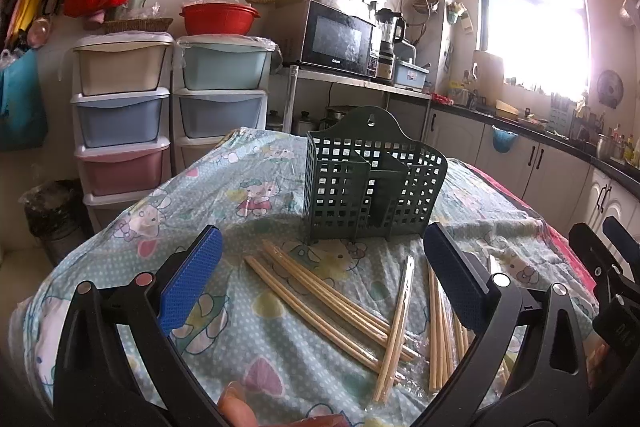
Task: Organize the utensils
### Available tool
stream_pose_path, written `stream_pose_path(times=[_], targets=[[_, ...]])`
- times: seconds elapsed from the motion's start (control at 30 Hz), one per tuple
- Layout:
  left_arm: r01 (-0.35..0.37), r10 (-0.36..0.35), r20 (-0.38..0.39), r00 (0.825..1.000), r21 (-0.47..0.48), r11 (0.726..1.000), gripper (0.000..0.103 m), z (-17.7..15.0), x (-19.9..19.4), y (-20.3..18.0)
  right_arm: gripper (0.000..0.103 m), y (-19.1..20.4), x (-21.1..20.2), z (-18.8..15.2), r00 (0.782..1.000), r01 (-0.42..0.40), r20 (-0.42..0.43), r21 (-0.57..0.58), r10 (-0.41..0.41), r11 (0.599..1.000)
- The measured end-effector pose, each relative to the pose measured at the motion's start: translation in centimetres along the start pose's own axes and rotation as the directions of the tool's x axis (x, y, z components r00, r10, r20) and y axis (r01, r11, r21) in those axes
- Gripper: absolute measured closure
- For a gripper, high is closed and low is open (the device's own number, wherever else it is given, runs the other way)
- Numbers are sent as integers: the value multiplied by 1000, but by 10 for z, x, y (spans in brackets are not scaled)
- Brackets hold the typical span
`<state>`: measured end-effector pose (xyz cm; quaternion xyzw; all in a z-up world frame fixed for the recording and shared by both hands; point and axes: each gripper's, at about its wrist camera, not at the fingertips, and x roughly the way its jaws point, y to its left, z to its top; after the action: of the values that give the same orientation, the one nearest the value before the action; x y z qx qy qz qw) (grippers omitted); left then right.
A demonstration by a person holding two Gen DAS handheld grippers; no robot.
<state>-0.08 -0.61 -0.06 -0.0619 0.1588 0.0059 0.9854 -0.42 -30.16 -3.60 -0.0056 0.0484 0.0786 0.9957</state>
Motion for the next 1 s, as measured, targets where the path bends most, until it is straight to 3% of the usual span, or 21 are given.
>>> stream_pose_path(times=[0.4, 0.73, 1.0], targets=[[-6, 6, -11, 1000, -10, 1000, 10, -2, 4, 2, 6, -1, 4, 1, 999, -22, -24, -1, 21, 1000], [-45, 42, -67, 997, -36, 998, 10, -1, 15, 16, 6, 7, 13, 7, 992, -99, -80, -41, 95, 994], [-28, 24, -102, 995, -47, 999, 10, 7, 24, 26, 6, 8, 29, 15, 979, -148, -145, -28, 142, 989]])
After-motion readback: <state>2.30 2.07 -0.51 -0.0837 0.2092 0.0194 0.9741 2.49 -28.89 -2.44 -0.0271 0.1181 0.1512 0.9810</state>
